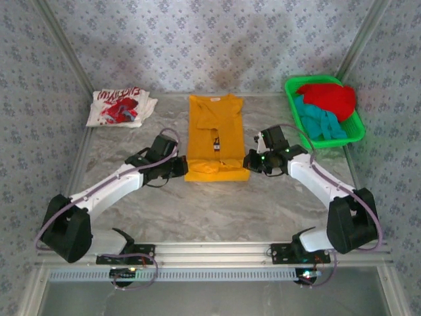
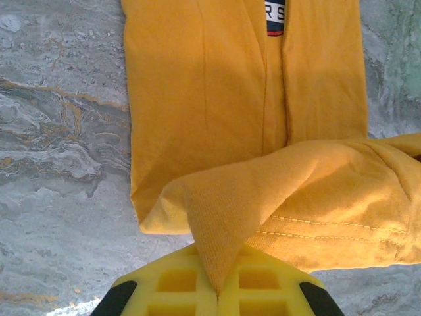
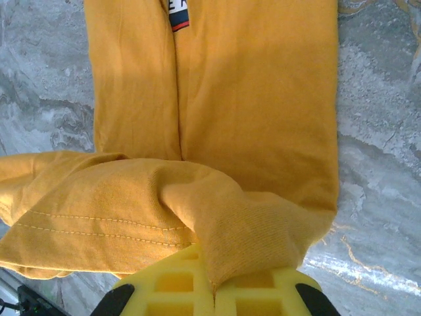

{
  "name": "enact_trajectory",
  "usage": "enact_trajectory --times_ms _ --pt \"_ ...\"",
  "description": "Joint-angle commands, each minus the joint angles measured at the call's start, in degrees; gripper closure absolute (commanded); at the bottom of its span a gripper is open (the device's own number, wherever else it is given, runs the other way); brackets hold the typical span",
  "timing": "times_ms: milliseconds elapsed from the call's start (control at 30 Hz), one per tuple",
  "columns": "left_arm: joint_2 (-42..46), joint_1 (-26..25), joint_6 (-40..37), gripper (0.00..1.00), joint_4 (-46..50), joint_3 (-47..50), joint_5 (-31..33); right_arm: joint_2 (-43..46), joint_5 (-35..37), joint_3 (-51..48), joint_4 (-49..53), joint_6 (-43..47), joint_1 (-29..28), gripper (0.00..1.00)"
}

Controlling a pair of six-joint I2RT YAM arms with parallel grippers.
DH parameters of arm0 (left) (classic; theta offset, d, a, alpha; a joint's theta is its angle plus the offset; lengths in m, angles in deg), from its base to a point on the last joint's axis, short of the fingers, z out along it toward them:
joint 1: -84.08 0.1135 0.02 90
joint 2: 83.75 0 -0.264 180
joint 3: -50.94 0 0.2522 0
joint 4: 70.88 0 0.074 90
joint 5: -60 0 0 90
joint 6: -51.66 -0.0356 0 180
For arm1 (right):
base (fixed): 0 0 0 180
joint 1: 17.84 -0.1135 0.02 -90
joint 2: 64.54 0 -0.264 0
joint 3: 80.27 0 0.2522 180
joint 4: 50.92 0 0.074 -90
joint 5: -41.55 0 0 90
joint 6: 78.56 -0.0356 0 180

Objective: Fold and stack the t-shirts

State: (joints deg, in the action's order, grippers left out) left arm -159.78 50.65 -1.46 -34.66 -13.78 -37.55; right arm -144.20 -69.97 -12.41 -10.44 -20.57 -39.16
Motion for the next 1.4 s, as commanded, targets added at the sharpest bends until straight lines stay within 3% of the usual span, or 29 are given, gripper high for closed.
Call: enact_trajectory --times_ms 0,233,533,767,800,833,900,933,1000,1167,1300,1367 --pt "-1.22 1.54 -1.39 1.00 -0.57 -2.65 0.37 -1.73 0.38 2.78 -0.41 1.68 1.32 1.00" --pt "-6.90 4.15 -4.29 1.00 -1.77 -8.50 -0.19 -6.99 0.34 7.69 -0.70 2.98 2.88 1.00" --pt "-20.39 6.42 -8.64 1.00 -2.97 -18.38 -2.99 -17.52 -1.04 16.51 -1.91 5.42 5.49 1.00" --pt "-27.14 7.91 -11.71 1.00 -2.12 -25.77 -0.99 -26.28 -2.18 24.92 -2.53 6.17 6.29 0.99" --pt "-28.47 8.23 -12.11 0.96 -1.41 -27.48 -0.02 -27.94 -2.25 26.89 -1.94 6.00 6.47 0.95" --pt "-29.95 8.50 -12.88 0.76 -0.96 -29.38 0.93 -29.61 -2.38 29.10 -0.82 5.96 6.78 0.85" --pt "-32.73 8.88 -14.13 0.48 0.80 -33.47 4.51 -31.69 -2.14 32.36 0.52 5.25 7.38 0.65" --pt "-33.97 8.99 -14.45 0.40 2.04 -35.82 6.47 -32.27 -2.12 33.72 0.95 5.05 7.84 0.59" --pt "-35.11 9.04 -14.80 0.36 4.22 -39.12 9.22 -31.96 -1.58 35.50 2.20 5.26 8.47 0.57" --pt "-30.02 7.27 -11.68 0.36 1.74 -32.45 12.54 -23.33 -0.46 27.50 -1.43 7.84 8.19 0.56" --pt "-25.63 3.30 -13.02 0.57 -4.70 -22.93 9.98 -16.79 -3.28 12.68 -12.38 5.74 7.30 0.71" --pt "-26.58 3.08 -12.30 0.64 -7.72 -20.59 6.17 -17.99 -4.23 11.18 -13.71 5.13 6.50 0.79"
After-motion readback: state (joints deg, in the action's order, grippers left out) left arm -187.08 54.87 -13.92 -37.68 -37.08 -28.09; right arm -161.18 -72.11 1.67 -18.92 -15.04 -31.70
